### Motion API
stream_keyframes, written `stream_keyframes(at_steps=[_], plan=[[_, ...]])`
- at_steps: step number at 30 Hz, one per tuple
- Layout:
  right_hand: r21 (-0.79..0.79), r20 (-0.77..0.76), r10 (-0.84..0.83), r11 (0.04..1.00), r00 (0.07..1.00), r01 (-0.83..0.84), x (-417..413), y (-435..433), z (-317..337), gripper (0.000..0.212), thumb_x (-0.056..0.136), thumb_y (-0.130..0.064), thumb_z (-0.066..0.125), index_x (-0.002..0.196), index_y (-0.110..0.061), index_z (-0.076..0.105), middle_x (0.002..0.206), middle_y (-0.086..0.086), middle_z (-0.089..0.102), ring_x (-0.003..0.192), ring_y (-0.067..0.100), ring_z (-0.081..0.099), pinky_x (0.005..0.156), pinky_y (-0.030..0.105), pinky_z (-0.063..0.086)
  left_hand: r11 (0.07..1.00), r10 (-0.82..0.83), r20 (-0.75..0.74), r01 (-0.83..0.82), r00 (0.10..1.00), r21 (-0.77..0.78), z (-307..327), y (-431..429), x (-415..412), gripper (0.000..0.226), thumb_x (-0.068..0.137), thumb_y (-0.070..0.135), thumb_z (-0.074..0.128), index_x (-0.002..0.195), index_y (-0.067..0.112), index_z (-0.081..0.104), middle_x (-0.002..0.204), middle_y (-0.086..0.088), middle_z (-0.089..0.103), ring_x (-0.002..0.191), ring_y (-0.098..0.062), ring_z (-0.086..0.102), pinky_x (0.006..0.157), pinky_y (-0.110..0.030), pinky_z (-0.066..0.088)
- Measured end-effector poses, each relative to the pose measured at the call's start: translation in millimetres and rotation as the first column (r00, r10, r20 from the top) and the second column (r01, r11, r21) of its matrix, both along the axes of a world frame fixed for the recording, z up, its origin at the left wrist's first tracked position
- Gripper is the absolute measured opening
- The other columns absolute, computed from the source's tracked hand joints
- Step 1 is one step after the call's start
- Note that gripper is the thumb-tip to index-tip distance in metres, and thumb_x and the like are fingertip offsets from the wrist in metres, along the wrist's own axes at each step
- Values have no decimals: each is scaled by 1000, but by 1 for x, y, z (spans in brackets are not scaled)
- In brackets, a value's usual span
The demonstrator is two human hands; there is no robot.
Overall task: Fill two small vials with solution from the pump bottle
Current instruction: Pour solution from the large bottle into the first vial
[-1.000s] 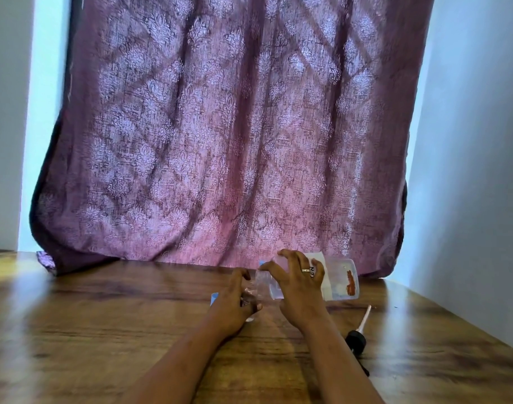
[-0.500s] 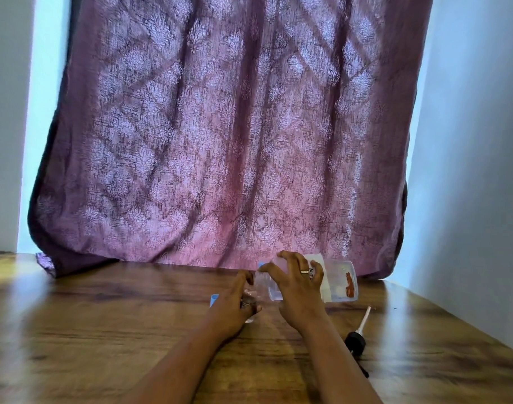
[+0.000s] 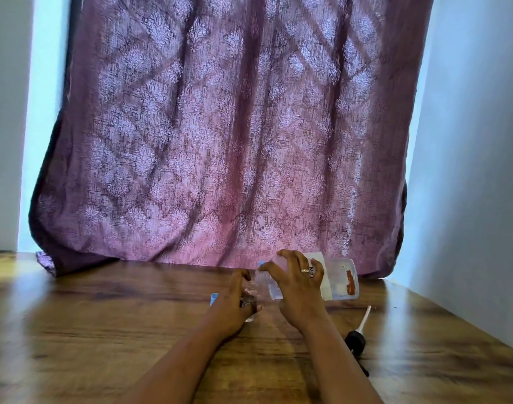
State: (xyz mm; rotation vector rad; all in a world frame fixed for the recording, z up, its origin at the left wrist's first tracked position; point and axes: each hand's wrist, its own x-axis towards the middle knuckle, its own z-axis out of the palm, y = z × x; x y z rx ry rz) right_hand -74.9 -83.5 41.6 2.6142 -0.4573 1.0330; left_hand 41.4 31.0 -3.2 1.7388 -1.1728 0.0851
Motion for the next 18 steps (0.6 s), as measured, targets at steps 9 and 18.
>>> stream_keyframes(at_steps=[9, 18], plan=[[24, 3, 5, 1000, 1000, -5, -1, 0, 0, 88, 61, 5, 58, 125, -51, 32, 144, -3, 21, 138, 20, 11, 102, 45, 4, 999, 37, -6, -37, 999, 4, -1, 1, -1, 49, 79, 26, 70, 105, 37, 30, 88, 6, 67, 78, -10, 64, 73, -32, 53], [31, 0, 8, 999, 1000, -8, -1, 0, 1, 88, 62, 5, 57, 125, -50, 32, 145, -3, 22, 138, 21, 12, 102, 45, 5, 1000, 16, -12, -16, 1000, 14, 2, 2, -3, 48, 81, 24, 69, 107, 32, 31, 94, 3, 66, 83, -12, 64, 77, -36, 54]])
